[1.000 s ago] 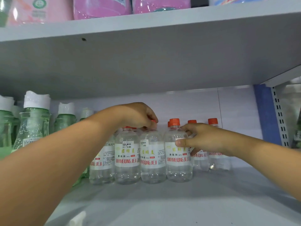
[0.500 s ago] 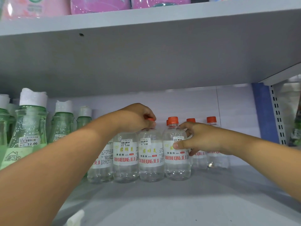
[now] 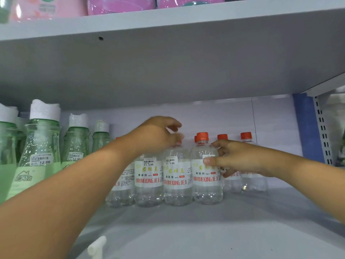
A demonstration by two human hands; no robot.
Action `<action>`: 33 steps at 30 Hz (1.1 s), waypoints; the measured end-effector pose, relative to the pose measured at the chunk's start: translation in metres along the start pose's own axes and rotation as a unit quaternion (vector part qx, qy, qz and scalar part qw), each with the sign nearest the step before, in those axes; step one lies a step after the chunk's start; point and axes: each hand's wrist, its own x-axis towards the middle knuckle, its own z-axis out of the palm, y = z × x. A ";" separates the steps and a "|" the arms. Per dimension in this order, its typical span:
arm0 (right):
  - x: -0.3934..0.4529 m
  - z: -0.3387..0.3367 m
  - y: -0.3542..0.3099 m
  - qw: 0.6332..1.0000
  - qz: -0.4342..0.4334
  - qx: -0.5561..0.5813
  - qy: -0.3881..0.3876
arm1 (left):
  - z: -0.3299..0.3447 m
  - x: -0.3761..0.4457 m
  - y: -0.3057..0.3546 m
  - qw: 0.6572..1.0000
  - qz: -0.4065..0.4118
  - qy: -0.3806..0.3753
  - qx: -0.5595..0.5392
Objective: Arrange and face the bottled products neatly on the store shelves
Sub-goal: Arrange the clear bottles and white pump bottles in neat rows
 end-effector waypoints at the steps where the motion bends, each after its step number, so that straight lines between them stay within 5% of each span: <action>1: -0.001 -0.001 0.002 1.000 0.006 0.003 0.003 | -0.008 -0.005 0.000 0.999 0.003 0.036 -0.037; 5: -0.008 0.001 0.005 0.997 0.030 0.051 -0.046 | -0.039 -0.033 -0.025 0.962 -0.001 0.247 -0.116; 7: -0.010 0.007 0.005 0.996 0.036 0.053 -0.070 | -0.039 -0.054 -0.046 0.956 -0.057 0.276 -0.086; 14: -0.005 0.025 0.017 0.997 0.060 0.044 -0.037 | -0.025 -0.092 -0.075 0.943 -0.304 0.015 -0.136; 33: -0.007 0.030 0.016 0.996 0.053 0.073 -0.027 | -0.026 -0.089 -0.087 0.902 -0.305 0.000 -0.305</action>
